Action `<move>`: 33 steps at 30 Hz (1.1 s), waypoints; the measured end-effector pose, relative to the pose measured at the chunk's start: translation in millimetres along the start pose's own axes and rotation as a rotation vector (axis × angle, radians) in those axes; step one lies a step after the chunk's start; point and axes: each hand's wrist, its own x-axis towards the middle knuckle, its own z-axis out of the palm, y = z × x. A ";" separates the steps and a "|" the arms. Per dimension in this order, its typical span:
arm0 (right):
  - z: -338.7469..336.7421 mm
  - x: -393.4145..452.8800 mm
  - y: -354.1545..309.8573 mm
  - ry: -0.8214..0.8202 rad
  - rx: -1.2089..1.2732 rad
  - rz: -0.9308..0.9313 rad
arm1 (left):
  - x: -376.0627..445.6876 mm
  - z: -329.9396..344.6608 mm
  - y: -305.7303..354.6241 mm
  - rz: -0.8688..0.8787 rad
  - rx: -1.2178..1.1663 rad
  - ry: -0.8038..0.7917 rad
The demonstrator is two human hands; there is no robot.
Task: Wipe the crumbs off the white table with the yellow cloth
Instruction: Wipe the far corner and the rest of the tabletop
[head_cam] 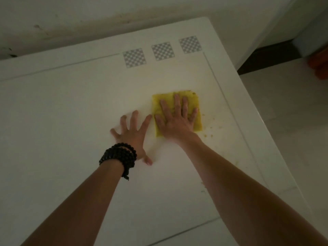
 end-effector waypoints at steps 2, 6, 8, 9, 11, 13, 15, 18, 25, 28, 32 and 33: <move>10.0 -18.5 2.4 -0.007 -0.002 0.003 | -9.1 7.6 1.7 -0.019 -0.057 0.069; 33.2 -76.5 3.6 -0.023 -0.041 -0.038 | -38.9 27.4 1.4 -0.058 -0.148 0.194; 44.2 -104.3 3.3 -0.027 -0.061 -0.045 | -57.7 39.5 0.1 -0.037 -0.142 0.203; 49.3 -116.4 2.8 -0.026 -0.065 -0.044 | -66.0 44.8 -0.7 -0.018 -0.120 0.186; 61.2 -143.8 1.5 -0.019 -0.079 -0.040 | -84.9 56.2 -1.8 0.027 -0.071 0.140; 75.5 -174.7 0.4 -0.026 -0.073 -0.023 | -108.1 71.2 -1.0 0.063 -0.027 0.096; 90.8 -207.7 -2.4 -0.032 -0.069 -0.007 | -133.3 91.5 -1.8 0.081 -0.004 0.083; 108.0 -255.6 -5.9 -0.047 -0.054 0.007 | -167.3 120.1 -2.4 0.107 0.009 0.072; 117.4 -312.1 11.0 -0.031 0.015 0.159 | -191.5 138.6 17.1 0.187 -0.007 0.089; 116.1 -316.9 21.3 -0.032 0.045 0.210 | -188.1 139.0 26.9 0.196 0.018 0.070; 116.6 -309.1 31.1 -0.009 0.093 0.239 | -178.9 139.4 31.4 0.195 0.047 0.078; 115.4 -305.4 33.7 -0.006 0.104 0.241 | -176.3 139.1 31.0 0.199 0.043 0.087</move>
